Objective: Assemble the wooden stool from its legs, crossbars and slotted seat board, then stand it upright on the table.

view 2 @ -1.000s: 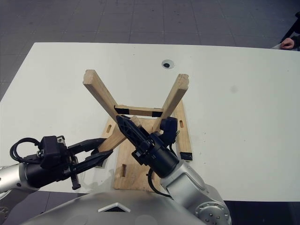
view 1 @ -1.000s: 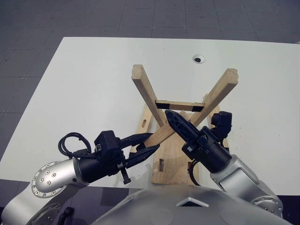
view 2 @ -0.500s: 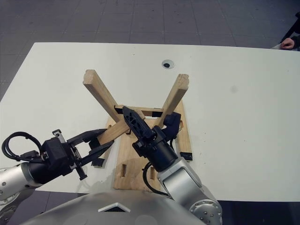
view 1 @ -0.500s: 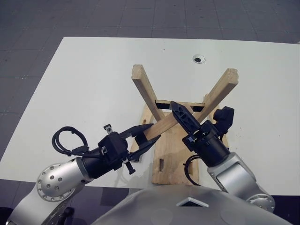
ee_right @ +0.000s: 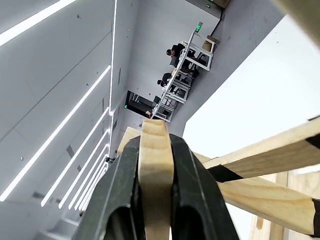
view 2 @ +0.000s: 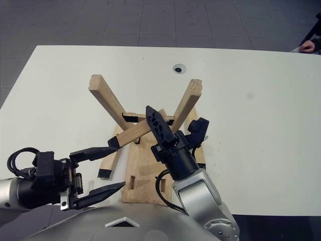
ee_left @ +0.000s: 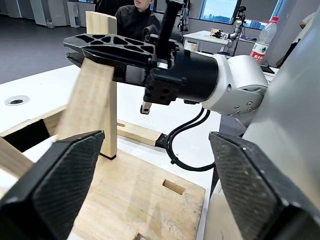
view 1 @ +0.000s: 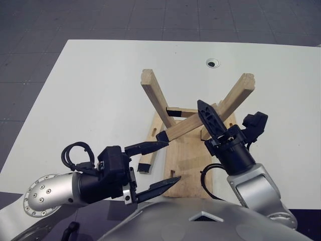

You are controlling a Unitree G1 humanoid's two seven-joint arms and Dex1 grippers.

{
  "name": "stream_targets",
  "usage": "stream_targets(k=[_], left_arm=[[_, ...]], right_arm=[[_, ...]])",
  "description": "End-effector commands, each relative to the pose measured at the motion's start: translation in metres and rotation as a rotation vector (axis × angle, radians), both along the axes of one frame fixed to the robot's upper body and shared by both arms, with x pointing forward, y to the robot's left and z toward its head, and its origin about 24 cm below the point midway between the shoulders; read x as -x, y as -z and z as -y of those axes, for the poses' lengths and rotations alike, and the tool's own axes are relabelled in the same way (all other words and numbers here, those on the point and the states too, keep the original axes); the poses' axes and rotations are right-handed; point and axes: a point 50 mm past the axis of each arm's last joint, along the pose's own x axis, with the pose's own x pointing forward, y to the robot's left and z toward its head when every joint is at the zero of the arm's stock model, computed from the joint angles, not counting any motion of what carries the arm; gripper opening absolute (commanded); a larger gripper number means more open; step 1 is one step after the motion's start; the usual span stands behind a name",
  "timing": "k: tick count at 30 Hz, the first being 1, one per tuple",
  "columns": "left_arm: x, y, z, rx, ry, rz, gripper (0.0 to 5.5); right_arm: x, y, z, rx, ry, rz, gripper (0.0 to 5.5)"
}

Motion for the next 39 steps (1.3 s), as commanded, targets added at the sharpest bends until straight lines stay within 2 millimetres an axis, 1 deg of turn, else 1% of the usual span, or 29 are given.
stream_targets(k=[1, 3, 6, 7, 8, 10, 14, 15, 17, 19, 21, 23, 28, 32, 35, 39], left_arm=[[0.001, -0.001, -0.005, -0.038, 0.03, -0.032, 4.53], [0.001, 0.001, -0.008, -0.061, 0.044, -0.046, 4.84], [0.0, 0.005, -0.014, -0.104, 0.042, -0.055, 5.37], [-0.001, 0.006, -0.016, -0.118, 0.035, -0.056, 5.49], [-0.002, 0.008, -0.018, -0.135, 0.029, -0.056, 5.5], [-0.005, 0.012, -0.021, -0.152, -0.013, -0.066, 5.5], [-0.012, 0.021, -0.026, -0.217, -0.091, -0.041, 5.5], [-0.014, 0.026, -0.027, -0.248, -0.109, -0.044, 5.5], [-0.019, 0.035, -0.031, -0.306, -0.144, -0.049, 5.5], [-0.024, 0.045, -0.035, -0.361, -0.184, -0.049, 5.5], [-0.028, 0.056, -0.038, -0.404, -0.225, -0.063, 5.5], [-0.031, 0.063, -0.04, -0.435, -0.28, -0.074, 5.5], [-0.042, 0.071, -0.044, -0.463, -0.377, -0.074, 5.5], [-0.046, 0.078, -0.043, -0.45, -0.464, -0.105, 5.5], [-0.048, 0.081, -0.041, -0.445, -0.499, -0.115, 5.5], [-0.046, 0.087, -0.039, -0.462, -0.532, -0.124, 5.5]], right_arm=[[0.0, -0.012, 0.02, 0.18, -0.167, 0.242, 0.4], [0.002, -0.016, 0.044, 0.314, -0.251, 0.315, 0.4], [0.016, -0.023, 0.082, 0.543, -0.368, 0.351, 0.4], [0.021, -0.025, 0.091, 0.605, -0.381, 0.348, 0.4], [0.025, -0.025, 0.097, 0.659, -0.401, 0.348, 0.4], [0.029, -0.02, 0.106, 0.787, -0.425, 0.327, 0.4], [0.037, -0.004, 0.113, 0.971, -0.501, 0.28, 0.4], [0.038, 0.001, 0.116, 1.019, -0.496, 0.26, 0.4], [0.033, 0.008, 0.121, 1.089, -0.432, 0.225, 0.4], [0.023, 0.014, 0.123, 1.163, -0.332, 0.217, 0.4], [0.014, 0.018, 0.12, 1.221, -0.24, 0.218, 0.4], [0.004, 0.022, 0.119, 1.241, -0.135, 0.203, 0.4], [-0.014, 0.025, 0.117, 1.223, 0.059, 0.172, 0.4], [-0.026, 0.027, 0.108, 1.182, 0.181, 0.16, 0.4], [-0.032, 0.032, 0.103, 1.164, 0.227, 0.134, 0.4], [-0.038, 0.04, 0.09, 1.132, 0.304, 0.11, 0.4]])
